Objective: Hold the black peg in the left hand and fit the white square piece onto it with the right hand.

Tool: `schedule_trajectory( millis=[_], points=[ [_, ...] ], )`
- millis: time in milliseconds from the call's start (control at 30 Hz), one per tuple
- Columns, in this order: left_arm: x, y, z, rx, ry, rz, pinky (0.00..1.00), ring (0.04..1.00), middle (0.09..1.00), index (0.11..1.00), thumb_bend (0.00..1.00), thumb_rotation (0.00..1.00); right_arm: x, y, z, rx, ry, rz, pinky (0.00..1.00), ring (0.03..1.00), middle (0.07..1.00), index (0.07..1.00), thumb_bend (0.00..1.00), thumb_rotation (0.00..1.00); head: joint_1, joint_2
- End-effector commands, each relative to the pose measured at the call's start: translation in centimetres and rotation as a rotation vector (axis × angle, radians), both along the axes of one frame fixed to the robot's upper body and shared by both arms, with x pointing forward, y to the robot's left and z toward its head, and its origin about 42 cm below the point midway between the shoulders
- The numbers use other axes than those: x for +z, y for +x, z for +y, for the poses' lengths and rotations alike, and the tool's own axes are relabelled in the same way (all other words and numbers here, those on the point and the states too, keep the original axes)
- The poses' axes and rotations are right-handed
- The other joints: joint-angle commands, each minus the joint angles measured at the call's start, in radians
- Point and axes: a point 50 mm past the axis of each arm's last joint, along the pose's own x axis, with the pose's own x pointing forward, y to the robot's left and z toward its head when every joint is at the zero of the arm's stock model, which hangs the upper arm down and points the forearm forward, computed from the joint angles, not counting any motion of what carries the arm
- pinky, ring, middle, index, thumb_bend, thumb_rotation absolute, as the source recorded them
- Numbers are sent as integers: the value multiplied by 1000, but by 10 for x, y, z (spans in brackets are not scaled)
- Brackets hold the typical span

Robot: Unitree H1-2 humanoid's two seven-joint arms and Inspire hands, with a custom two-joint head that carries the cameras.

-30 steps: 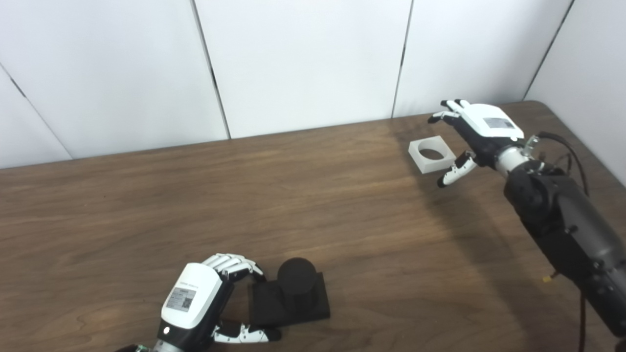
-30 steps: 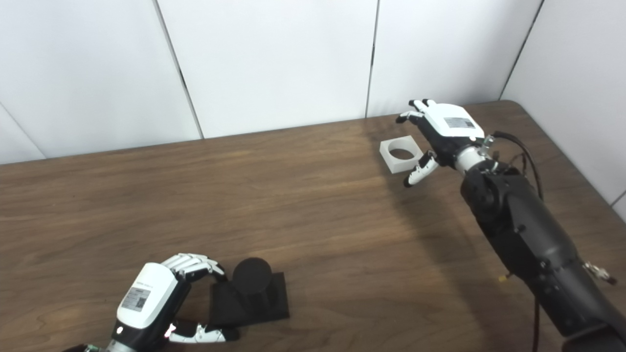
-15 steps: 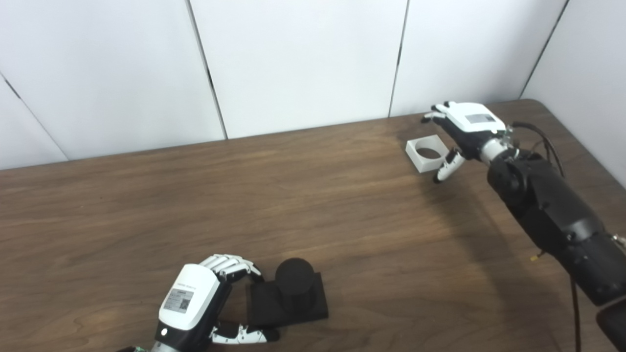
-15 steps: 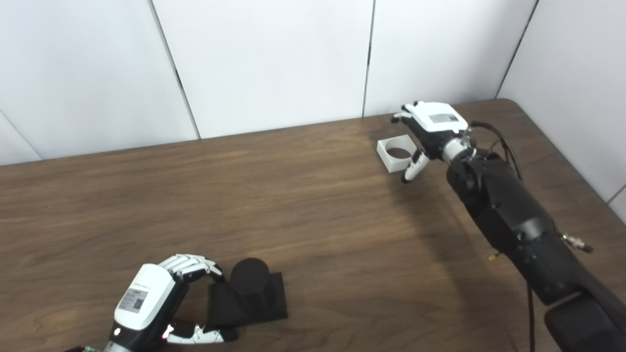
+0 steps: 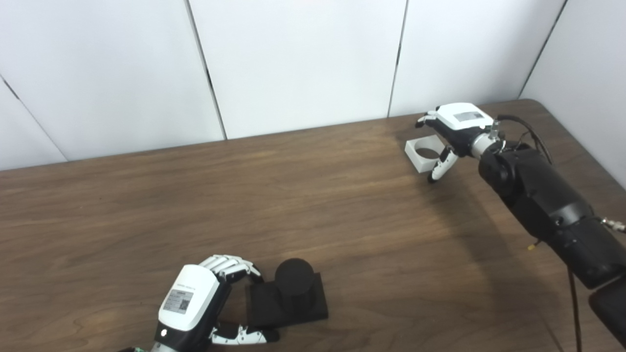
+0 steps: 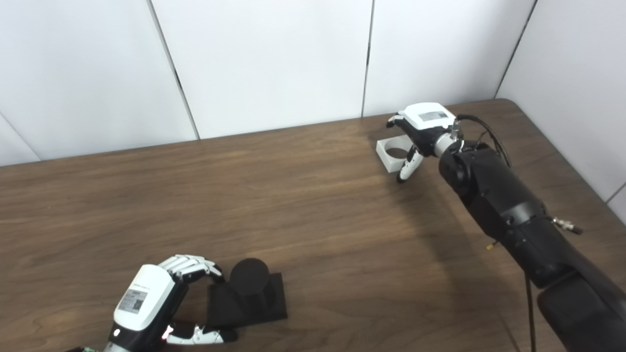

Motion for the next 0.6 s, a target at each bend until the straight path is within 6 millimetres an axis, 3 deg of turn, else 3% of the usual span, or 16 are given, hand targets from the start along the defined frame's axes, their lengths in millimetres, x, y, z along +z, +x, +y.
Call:
schedule_trajectory(
  millis=[0,300,433,567],
  points=[
    [-22,-14,13,33,99,101,711,710,666,485,524,50,38,13,-6,16,-33,-91,928,964,914,821,880,232,3,2],
    [-20,-15,12,35,89,98,708,712,669,485,524,50,41,21,-9,14,-52,-89,872,923,873,762,889,229,5,5],
    [-19,-16,11,34,80,88,710,708,662,484,524,50,41,23,-11,33,-86,-79,817,875,831,682,828,310,5,7],
    [-18,-17,11,34,75,81,713,707,661,484,524,50,40,24,-12,46,-107,-61,803,863,823,654,812,324,5,8]
  ],
)
